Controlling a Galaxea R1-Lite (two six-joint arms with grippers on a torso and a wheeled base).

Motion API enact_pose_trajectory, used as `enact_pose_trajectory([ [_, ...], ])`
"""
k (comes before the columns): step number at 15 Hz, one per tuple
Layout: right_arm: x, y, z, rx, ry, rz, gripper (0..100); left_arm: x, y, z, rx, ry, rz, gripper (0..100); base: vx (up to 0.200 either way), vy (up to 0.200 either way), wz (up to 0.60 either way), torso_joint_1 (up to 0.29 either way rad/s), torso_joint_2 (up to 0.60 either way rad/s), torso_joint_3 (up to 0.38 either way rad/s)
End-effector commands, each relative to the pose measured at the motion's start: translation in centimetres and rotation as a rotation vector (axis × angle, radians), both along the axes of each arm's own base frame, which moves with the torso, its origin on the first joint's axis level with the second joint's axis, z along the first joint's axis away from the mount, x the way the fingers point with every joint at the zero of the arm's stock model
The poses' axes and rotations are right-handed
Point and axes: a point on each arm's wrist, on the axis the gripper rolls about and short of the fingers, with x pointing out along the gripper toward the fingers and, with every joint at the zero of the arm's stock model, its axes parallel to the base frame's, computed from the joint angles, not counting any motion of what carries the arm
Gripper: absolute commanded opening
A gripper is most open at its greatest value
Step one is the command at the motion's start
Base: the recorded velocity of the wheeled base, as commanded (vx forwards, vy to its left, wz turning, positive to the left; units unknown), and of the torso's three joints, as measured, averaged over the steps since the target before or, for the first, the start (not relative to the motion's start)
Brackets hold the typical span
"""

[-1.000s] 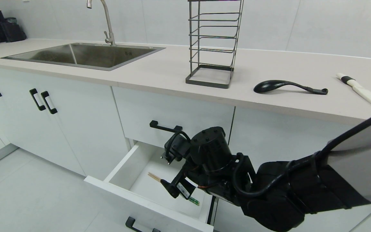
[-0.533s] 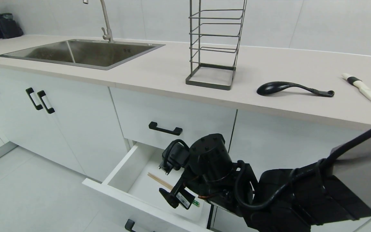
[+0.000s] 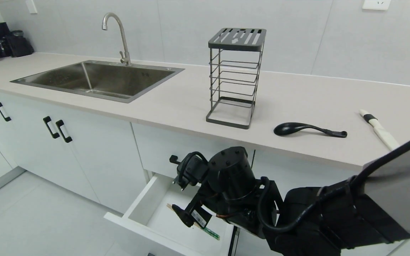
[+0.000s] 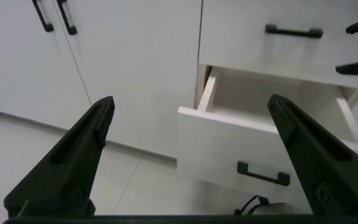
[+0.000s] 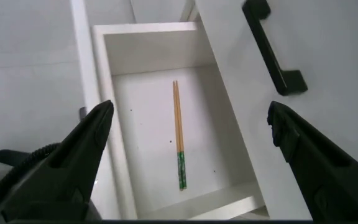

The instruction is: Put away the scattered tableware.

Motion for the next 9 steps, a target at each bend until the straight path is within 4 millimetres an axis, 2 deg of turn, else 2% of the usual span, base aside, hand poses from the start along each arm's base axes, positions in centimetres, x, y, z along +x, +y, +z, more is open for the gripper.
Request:
enact_pose_trajectory([
  [1, -0.11, 0.14, -0.13, -0.002, 0.001, 0.005, 100, 0.01, 0.0, 0.0, 0.0, 0.001, 0.001, 100, 0.0, 0.0, 0.0, 0.256, -0.49, -0.217],
  [2, -0.11, 0.14, -0.13, -0.002, 0.001, 0.005, 100, 0.01, 0.0, 0.0, 0.0, 0.001, 0.001, 100, 0.0, 0.0, 0.0, 0.251, -0.48, -0.203],
  [5, -0.06, 0.22, 0.01, 0.004, -0.003, 0.005, 100, 0.01, 0.0, 0.0, 0.0, 0.001, 0.001, 100, 0.0, 0.0, 0.0, 0.089, -0.48, -0.216],
  [6, -0.05, 0.23, 0.02, 0.005, -0.004, 0.005, 100, 0.01, 0.0, 0.0, 0.0, 0.001, 0.001, 100, 0.0, 0.0, 0.0, 0.251, -0.5, -0.222],
  [9, -0.02, 0.28, 0.04, 0.009, -0.007, 0.005, 100, 0.01, 0.0, 0.02, 0.0, 0.0, 0.0, 100, 0.0, 0.0, 0.0, 0.396, -0.47, -0.242],
])
